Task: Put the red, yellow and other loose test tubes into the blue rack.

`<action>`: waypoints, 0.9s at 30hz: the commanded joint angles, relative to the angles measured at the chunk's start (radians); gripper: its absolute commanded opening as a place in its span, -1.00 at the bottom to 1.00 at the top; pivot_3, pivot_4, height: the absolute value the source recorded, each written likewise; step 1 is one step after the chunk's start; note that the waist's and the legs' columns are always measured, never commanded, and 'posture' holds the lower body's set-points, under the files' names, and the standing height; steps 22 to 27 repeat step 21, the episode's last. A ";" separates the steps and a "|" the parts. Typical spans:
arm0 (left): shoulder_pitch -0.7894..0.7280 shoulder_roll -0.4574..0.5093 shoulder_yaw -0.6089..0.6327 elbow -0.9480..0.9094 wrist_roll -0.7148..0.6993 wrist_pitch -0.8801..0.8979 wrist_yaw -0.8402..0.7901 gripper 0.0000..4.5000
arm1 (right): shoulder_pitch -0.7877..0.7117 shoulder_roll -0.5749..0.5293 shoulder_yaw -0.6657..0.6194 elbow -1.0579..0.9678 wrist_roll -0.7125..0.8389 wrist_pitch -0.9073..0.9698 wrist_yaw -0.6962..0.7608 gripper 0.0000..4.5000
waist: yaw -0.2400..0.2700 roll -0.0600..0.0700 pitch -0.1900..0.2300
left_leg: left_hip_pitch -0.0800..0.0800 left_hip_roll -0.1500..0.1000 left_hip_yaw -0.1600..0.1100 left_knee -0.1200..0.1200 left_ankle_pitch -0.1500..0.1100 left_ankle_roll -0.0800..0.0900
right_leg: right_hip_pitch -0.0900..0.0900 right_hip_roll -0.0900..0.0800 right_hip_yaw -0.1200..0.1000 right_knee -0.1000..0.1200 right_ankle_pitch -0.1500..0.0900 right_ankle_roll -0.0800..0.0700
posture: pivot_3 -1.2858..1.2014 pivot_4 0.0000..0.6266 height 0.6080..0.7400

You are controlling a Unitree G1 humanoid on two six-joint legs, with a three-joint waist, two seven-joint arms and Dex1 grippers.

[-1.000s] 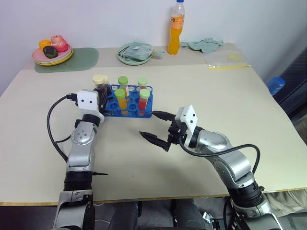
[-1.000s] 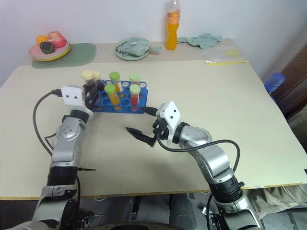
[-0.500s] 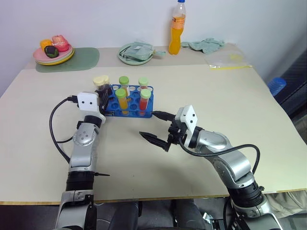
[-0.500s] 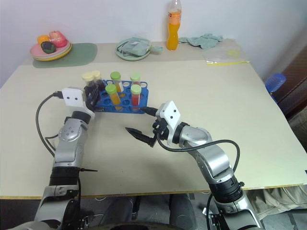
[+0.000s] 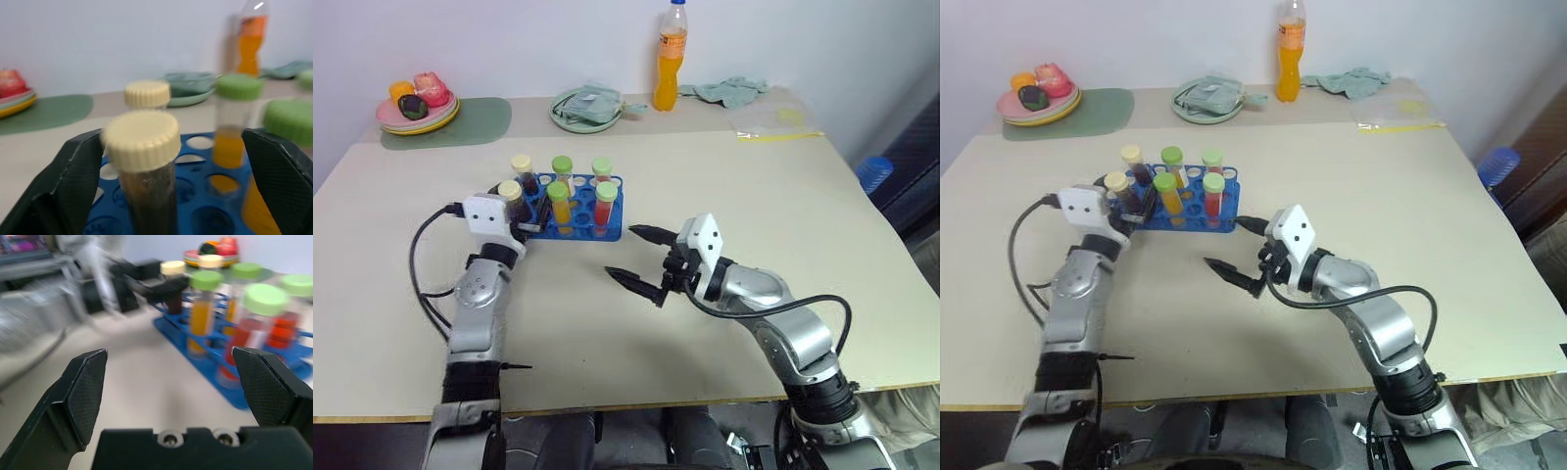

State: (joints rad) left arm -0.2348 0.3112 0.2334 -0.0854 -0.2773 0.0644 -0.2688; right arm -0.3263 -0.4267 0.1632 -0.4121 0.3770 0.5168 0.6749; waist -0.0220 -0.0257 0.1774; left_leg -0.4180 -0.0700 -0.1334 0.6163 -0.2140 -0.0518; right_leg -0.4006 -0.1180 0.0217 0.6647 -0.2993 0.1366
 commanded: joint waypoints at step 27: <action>0.343 0.353 0.223 -0.170 -0.239 0.295 -0.359 0.88 | 0.181 -0.375 -0.457 0.194 0.069 -0.069 0.174 1.00 | 0.008 0.002 0.001 | 0.008 0.002 0.003 -0.003 -0.002 0.002 | 0.011 -0.001 0.000 -0.007 0.000 0.000 | 0.03 -0.52 1.00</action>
